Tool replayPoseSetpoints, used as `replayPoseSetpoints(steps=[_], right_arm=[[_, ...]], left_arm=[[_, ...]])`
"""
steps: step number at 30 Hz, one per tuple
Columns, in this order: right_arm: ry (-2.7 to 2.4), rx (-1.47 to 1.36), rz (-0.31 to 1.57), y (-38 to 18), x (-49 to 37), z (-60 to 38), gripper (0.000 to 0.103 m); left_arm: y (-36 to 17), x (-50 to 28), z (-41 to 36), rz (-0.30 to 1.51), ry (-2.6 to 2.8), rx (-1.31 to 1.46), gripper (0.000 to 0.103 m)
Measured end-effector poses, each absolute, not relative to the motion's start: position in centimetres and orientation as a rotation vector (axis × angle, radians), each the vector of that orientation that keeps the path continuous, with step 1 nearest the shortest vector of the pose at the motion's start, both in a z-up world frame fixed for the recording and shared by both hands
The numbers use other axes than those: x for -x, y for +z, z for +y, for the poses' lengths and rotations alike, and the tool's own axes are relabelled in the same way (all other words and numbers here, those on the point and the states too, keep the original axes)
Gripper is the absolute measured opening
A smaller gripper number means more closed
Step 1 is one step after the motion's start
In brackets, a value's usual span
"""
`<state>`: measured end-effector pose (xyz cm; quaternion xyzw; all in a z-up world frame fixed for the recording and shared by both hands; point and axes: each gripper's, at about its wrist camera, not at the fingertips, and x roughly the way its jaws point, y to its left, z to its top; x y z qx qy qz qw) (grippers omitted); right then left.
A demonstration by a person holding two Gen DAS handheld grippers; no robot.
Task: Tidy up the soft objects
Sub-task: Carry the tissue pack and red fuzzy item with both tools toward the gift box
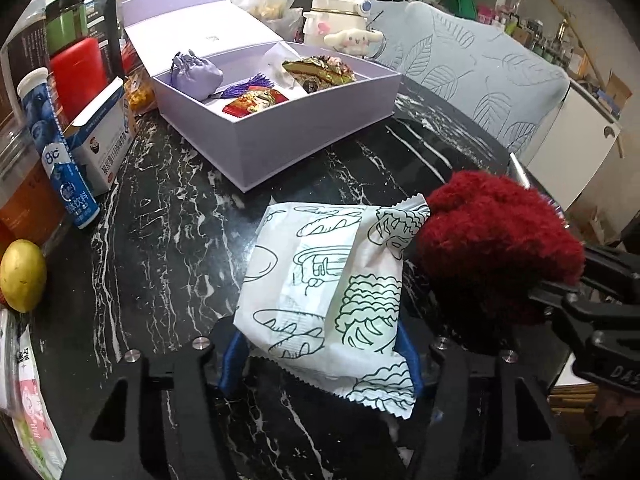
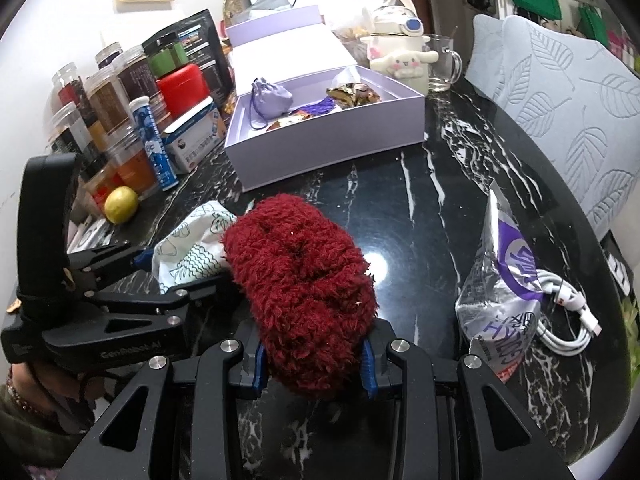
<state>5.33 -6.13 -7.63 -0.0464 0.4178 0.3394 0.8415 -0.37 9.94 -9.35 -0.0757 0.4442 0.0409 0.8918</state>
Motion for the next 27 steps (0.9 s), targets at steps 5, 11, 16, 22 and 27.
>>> replayPoseSetpoints(steps=[5, 11, 16, 22, 27], right_arm=[[0.731, 0.101, 0.873, -7.3, -5.3, -5.9, 0.034], [0.754, 0.106, 0.844, -6.0, -5.5, -5.3, 0.034], [0.770, 0.119, 0.803, -4.4, -6.1, -4.7, 0.034], [0.789, 0.146, 0.741, -2.1, -6.8, -3.9, 0.034], [0.796, 0.168, 0.703, -0.4, -7.6, -3.1, 0.034]], left_arm=[[-8.5, 0.4, 10.2, 0.896, 0.083, 0.164, 0.061], [-6.7, 0.4, 10.7, 0.854, 0.088, 0.158, 0.061], [-4.8, 0.2, 10.9, 0.811, 0.094, 0.134, 0.061], [-2.5, -0.6, 11.8, 0.757, 0.100, 0.122, 0.061], [-0.8, -1.4, 12.4, 0.722, 0.111, 0.101, 0.061]])
